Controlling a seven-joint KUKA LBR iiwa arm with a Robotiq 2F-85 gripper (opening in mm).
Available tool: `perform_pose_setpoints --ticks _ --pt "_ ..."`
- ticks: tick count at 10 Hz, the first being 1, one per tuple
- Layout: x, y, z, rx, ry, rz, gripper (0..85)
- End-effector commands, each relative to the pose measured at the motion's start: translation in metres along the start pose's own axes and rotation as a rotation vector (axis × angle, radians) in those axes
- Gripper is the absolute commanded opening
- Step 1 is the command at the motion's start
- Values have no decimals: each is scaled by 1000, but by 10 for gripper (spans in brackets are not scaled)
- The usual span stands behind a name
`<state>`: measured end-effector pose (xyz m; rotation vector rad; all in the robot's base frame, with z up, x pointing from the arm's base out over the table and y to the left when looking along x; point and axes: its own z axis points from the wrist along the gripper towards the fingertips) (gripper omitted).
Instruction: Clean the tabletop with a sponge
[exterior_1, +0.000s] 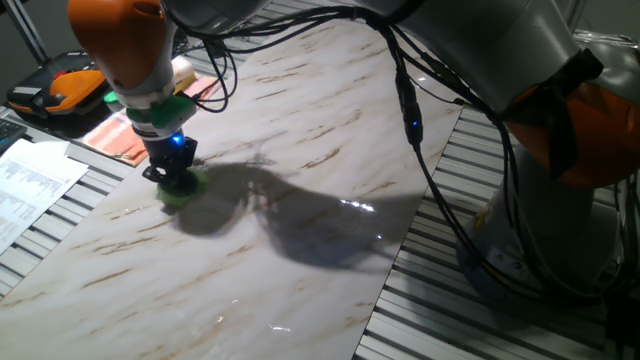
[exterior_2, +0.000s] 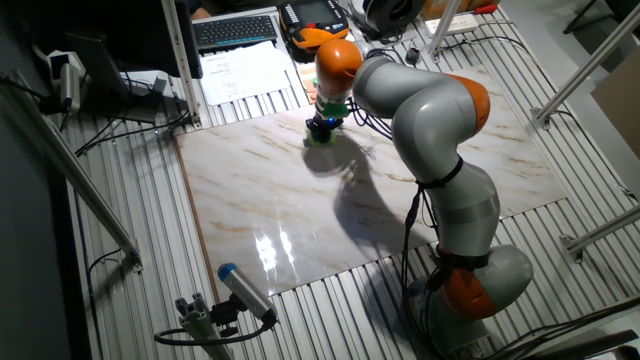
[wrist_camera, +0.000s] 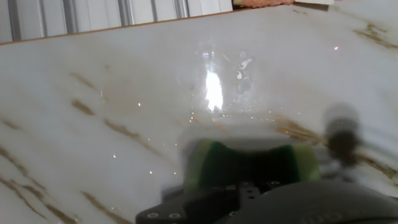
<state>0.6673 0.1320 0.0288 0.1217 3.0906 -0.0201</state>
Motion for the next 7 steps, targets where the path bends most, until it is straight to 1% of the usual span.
perform_pose_setpoints --ticks 1,2,3,4,5,6,7 --pt "0 0 0 17 -1 -22 0" --pt "0 0 0 10 1 -30 0" --pt "0 0 0 12 2 -38 0" --pt "0 0 0 6 3 -51 0" --pt "0 0 0 -6 13 -59 0" --pt "0 0 0 -28 32 -57 0" --pt "0 0 0 -31 35 -62 0"
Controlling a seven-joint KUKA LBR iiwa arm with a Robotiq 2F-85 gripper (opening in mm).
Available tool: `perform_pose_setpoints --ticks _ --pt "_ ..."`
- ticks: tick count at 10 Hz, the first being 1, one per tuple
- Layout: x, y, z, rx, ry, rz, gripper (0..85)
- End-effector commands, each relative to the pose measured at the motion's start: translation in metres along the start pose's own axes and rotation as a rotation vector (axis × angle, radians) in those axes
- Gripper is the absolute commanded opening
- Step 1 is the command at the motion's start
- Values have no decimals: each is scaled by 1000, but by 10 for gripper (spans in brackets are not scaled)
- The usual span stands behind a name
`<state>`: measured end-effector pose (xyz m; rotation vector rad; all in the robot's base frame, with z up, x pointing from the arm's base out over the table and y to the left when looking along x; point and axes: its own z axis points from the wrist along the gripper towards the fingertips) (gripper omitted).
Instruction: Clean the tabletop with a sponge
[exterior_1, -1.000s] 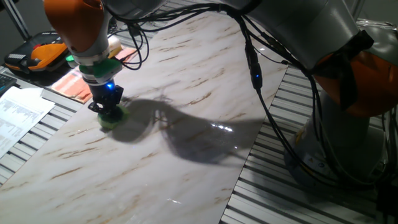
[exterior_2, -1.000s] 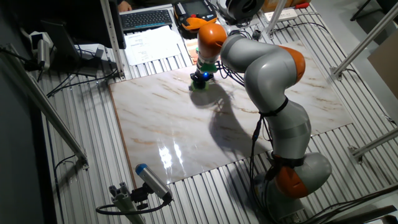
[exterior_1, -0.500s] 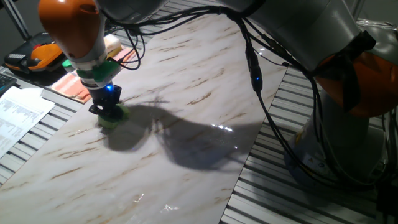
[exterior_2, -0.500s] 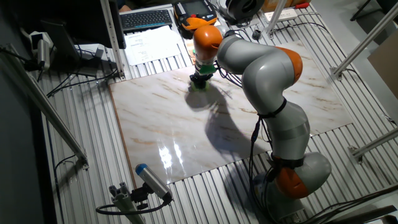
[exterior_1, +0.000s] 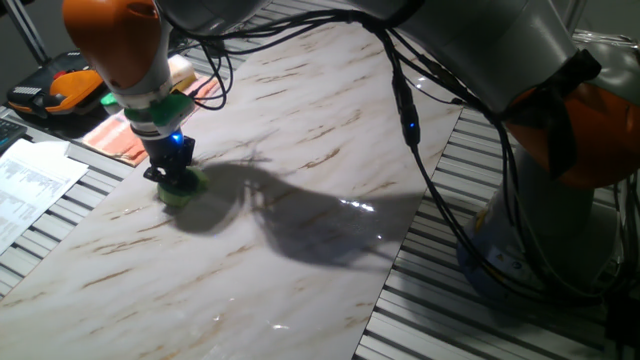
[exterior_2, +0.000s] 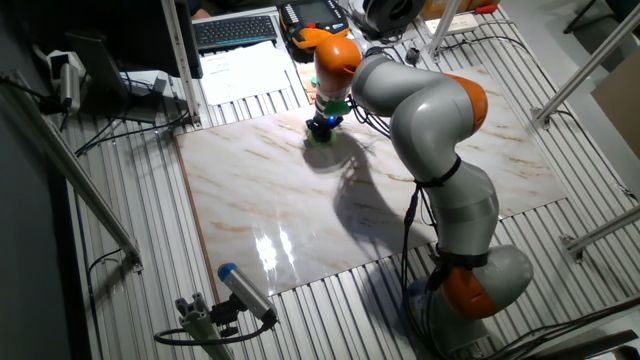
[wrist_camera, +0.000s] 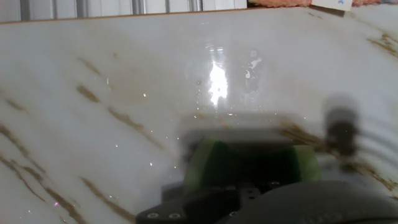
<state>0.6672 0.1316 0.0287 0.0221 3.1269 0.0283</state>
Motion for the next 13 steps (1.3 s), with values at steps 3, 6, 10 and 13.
perform_pose_setpoints --ticks 3,6,10,13 --pt "0 0 0 -11 -13 6 0" --pt "0 0 0 -5 -13 14 0" --pt "0 0 0 -8 -13 22 0" --pt "0 0 0 -6 -15 22 0"
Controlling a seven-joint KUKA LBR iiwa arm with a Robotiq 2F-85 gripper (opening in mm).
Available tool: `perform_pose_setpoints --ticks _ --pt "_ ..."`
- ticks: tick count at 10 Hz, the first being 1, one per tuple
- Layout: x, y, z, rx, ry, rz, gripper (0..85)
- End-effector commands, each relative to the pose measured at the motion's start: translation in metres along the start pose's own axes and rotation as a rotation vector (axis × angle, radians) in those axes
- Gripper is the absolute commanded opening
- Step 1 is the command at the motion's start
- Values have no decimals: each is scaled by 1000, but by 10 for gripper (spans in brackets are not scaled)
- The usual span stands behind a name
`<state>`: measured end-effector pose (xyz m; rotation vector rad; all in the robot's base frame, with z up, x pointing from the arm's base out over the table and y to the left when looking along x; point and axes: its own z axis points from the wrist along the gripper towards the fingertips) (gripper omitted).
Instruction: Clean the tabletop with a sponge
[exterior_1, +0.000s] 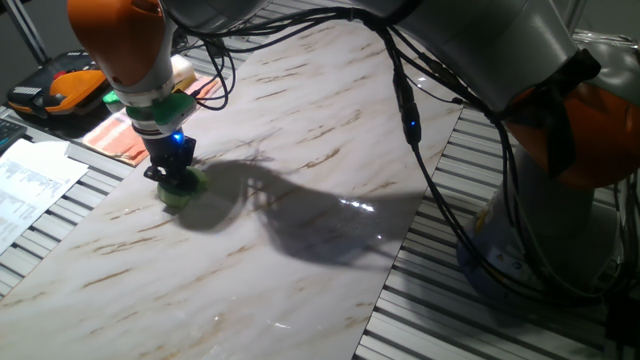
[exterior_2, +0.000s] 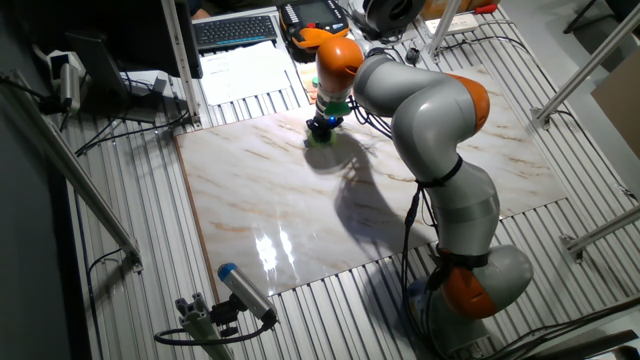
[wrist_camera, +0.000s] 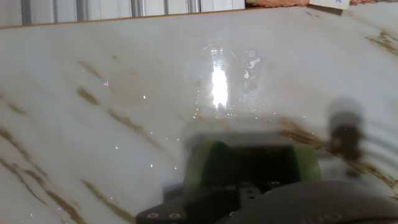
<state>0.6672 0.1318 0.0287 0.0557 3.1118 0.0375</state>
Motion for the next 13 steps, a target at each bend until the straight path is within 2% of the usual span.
perform_pose_setpoints --ticks 1,7,11,13 --pt "0 0 0 2 -2 0 0" --pt "2 -1 -3 0 2 -1 0" --pt "10 5 -15 3 1 6 0" --pt "10 6 -16 3 3 11 0"
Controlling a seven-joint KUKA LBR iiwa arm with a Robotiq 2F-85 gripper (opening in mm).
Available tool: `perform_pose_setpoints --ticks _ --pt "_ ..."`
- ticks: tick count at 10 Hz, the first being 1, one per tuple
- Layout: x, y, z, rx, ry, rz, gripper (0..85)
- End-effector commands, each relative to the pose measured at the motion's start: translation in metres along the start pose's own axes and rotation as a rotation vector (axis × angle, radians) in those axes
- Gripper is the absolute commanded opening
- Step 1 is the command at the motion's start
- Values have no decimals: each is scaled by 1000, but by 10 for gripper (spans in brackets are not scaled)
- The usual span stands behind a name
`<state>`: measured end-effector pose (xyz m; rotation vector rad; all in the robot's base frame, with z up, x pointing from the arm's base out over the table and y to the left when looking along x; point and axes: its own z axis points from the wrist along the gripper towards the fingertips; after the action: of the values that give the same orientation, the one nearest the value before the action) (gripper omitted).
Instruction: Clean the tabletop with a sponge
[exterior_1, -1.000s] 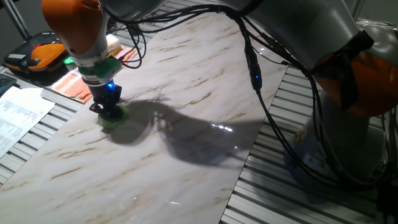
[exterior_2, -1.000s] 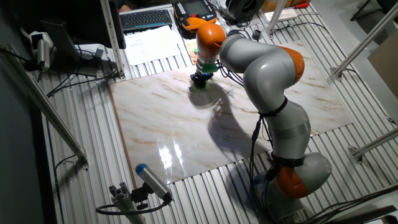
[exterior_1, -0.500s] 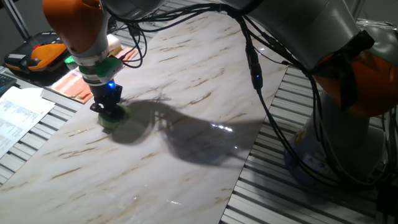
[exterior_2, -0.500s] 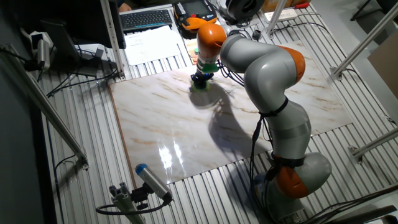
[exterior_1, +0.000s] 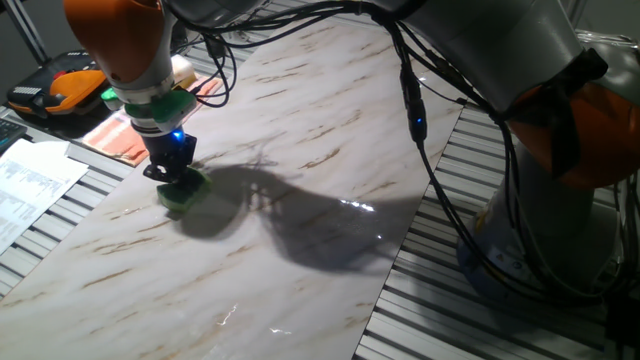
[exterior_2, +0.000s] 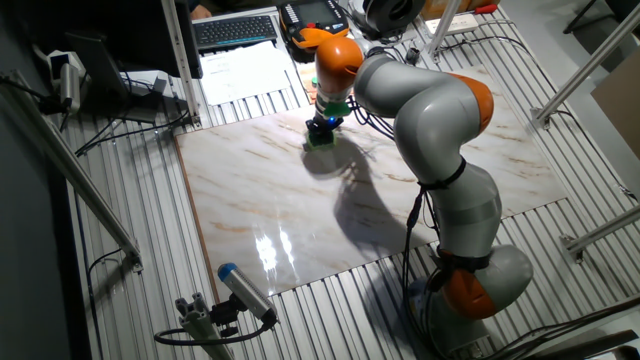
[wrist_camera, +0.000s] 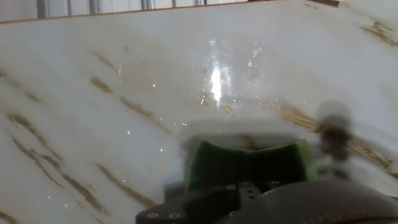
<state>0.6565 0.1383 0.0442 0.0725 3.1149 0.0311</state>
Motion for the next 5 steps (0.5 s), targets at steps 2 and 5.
perform_pose_setpoints --ticks 2,5 --pt "0 0 0 2 -2 0 0" --pt "-1 0 0 -4 -2 5 0"
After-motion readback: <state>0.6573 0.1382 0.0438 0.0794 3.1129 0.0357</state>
